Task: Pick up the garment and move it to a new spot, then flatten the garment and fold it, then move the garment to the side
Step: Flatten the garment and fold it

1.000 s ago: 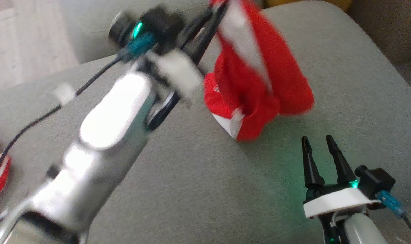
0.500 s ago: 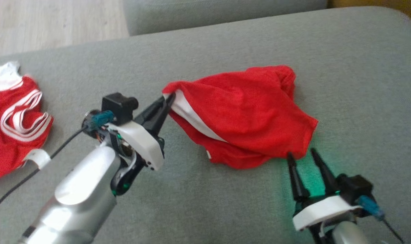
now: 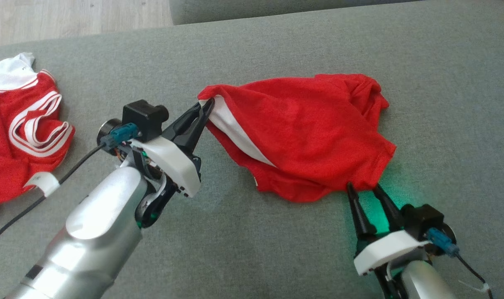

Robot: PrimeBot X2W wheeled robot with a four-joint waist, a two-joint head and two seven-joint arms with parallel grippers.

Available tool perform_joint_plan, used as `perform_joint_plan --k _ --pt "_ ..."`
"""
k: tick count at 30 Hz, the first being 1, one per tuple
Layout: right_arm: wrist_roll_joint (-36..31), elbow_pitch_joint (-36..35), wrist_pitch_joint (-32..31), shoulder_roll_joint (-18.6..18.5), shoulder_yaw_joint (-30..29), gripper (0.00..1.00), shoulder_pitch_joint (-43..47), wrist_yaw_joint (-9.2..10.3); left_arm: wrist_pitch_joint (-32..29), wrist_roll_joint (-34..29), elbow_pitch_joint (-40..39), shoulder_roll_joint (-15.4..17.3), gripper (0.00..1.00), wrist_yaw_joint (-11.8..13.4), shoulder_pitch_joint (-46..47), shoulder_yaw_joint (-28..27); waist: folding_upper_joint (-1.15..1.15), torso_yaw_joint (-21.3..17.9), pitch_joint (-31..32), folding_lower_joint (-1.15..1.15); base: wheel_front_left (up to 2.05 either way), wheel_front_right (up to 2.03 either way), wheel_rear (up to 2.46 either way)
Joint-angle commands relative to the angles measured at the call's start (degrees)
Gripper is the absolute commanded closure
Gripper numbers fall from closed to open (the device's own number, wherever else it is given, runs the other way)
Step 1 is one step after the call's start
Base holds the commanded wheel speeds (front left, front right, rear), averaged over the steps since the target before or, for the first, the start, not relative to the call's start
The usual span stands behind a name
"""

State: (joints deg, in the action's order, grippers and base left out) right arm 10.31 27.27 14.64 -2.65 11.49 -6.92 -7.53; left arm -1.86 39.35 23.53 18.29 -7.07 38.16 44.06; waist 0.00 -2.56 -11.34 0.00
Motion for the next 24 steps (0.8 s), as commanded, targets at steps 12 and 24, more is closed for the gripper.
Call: perform_joint_plan --k 12,24 --pt "4.61 -13.45 0.36 -0.23 -0.90 1.00 -2.64 0.04 3.02 1.20 -4.20 5.33 1.00 -0.18 2.77 -3.01 0.00 -4.01 1.88 0.00 0.00 0.00 0.00" --pt "3.64 -37.35 0.36 -3.82 -7.54 1.00 1.94 0.04 -2.18 8.82 -25.08 11.94 1.00 -0.32 -2.30 -3.46 0.00 -6.24 3.73 0.00 0.00 0.00 0.00"
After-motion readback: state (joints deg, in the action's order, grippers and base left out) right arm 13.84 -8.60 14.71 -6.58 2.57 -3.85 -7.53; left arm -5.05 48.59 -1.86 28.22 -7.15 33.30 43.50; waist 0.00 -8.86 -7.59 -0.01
